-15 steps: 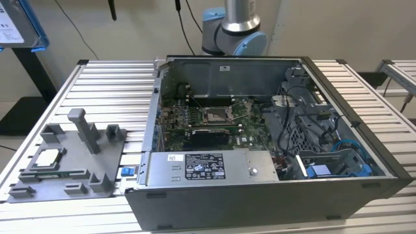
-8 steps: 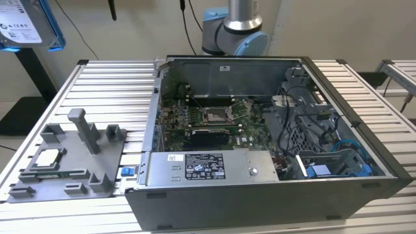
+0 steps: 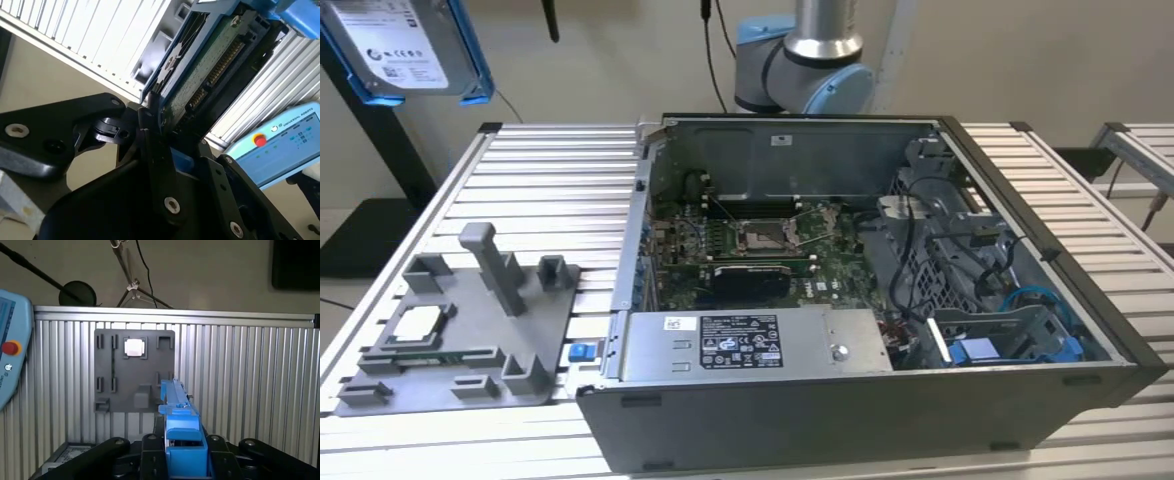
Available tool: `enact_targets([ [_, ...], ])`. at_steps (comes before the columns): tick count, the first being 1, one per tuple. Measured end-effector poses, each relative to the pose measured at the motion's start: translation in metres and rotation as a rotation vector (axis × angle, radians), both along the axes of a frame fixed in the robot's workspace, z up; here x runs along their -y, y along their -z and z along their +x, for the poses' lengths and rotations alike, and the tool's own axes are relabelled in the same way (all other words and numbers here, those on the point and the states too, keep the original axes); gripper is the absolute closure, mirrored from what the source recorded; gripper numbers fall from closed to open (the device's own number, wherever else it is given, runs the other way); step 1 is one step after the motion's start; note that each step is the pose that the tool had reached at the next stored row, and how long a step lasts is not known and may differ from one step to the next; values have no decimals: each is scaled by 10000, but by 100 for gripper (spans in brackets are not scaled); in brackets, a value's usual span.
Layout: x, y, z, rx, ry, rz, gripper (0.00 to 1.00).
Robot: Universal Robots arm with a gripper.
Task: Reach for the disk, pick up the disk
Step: 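Pick up the disk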
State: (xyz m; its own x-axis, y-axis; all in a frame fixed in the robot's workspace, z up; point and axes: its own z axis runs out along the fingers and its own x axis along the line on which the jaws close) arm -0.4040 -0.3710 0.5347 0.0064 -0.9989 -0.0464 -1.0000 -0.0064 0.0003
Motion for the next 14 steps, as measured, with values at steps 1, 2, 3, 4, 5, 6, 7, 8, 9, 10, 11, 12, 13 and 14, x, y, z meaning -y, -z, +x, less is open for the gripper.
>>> enact_targets([
  [1, 0, 0, 47, 0, -1, 0, 100],
  [2, 0, 0, 93, -1, -1, -1, 100],
  [3, 0, 0, 138, -1, -1, 0, 100],
  [4, 0, 0, 184, 0, -1, 0, 100],
  [5, 0, 0, 229, -1, -1, 0, 100],
  [6, 0, 0, 275, 0, -1, 0, 100],
  [7, 0, 0, 320, 0, -2, 0, 100],
  [8, 0, 0, 365, -1, -2, -1, 100],
  [9, 0, 0, 410, 0, -2, 0, 100],
  [10, 0, 0, 454, -1, -3, 0, 100],
  [11, 0, 0, 499, -1, -2, 0, 100],
  [12, 0, 0, 544, -2, -2, 0, 100],
  [13, 0, 0, 590, -1, -3, 0, 100],
  [14, 0, 0, 636, -1, -3, -1, 100],
])
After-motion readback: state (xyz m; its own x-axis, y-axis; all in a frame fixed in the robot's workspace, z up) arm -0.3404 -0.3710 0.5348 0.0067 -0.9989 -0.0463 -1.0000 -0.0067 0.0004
